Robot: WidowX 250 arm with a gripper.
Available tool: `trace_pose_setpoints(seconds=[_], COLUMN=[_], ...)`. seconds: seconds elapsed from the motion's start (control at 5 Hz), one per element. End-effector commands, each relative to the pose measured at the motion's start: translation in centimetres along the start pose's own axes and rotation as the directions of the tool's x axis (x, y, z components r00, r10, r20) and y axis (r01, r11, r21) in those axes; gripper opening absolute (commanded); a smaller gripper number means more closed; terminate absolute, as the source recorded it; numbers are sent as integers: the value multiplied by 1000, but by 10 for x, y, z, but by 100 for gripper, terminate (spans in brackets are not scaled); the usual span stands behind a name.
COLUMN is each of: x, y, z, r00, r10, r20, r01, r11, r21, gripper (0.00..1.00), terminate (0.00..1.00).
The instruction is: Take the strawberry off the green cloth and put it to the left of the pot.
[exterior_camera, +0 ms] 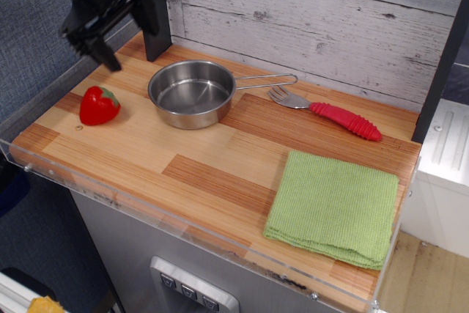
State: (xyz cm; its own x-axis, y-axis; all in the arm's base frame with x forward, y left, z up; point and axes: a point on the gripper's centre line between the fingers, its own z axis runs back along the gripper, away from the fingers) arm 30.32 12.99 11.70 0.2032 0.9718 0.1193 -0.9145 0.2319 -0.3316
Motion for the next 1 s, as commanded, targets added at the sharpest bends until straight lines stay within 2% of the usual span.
trace_pose_setpoints(seconds=[0.0, 0.6, 0.8], x=[-15, -15, -15], y=[-1, -1, -1], z=[34, 34, 34], r00=[998, 998, 998], r10=[-40, -40, -40], r20=[39, 39, 39], r01=[42, 42, 42], r11=[998, 998, 998], r21=[-52, -52, -52], gripper=[100, 100, 100], terminate=[0, 0, 100])
